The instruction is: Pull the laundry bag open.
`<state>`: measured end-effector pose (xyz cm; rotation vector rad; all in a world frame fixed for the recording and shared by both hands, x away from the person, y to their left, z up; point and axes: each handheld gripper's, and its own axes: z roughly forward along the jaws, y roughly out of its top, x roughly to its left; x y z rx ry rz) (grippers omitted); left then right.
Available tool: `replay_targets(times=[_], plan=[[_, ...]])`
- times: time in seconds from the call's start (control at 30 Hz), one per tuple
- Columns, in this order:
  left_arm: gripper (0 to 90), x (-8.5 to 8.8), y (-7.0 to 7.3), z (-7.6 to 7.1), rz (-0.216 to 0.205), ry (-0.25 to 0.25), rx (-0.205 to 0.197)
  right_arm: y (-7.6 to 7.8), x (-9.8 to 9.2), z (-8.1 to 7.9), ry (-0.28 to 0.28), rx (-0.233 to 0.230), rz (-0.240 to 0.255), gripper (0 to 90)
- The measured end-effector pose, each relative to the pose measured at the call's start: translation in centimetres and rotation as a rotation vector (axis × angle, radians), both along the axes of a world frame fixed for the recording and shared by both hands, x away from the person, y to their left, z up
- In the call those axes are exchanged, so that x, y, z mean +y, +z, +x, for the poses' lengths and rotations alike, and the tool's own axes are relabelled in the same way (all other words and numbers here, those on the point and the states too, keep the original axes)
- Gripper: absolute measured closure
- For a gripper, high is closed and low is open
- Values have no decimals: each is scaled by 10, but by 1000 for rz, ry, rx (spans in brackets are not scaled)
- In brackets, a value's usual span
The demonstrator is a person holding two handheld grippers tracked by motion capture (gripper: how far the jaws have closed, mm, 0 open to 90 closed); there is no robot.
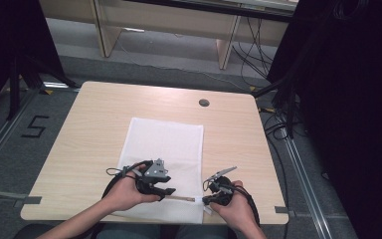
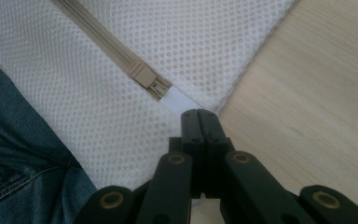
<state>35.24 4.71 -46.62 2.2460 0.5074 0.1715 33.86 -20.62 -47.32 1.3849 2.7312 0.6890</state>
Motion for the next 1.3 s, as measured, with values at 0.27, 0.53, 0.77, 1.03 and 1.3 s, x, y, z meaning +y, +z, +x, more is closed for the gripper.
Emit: replay_targets(times=[0.27,0.53,0.77,1.03,1.3], plan=[[595,-16,-4,-6,-6,-24,19,3,6,5,-6,-9,8,900],[631,-30,-11,-8,26,-60,32,-2,12,12,26,-17,5,900],[653,-37,-15,-8,36,-79,39,-5,15,13,23,9,7,900],[663,-36,-22,-5,39,-74,50,-9,16,14,24,28,-7,900],[675,-36,-26,-3,33,-73,61,-10,16,15,21,29,-7,900]])
